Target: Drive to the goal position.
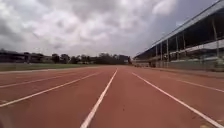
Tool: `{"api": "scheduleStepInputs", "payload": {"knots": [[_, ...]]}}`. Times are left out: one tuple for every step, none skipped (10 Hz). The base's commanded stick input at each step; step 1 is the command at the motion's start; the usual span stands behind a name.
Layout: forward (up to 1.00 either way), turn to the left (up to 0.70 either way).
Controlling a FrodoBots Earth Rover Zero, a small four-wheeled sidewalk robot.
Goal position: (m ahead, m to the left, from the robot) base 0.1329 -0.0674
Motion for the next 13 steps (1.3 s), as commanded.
{"api": "scheduleStepInputs", "payload": {"knots": [[0.45, 0.0], [0.45, 0.0], [0.45, 0.0], [0.45, 0.0], [0.45, 0.0], [0.45, 0.0], [0.45, 0.0], [0.45, 0.0], [0.45, 0.0], [0.45, 0.0], [0.45, 0.0], [0.45, 0.0], [0.45, 0.0]]}}
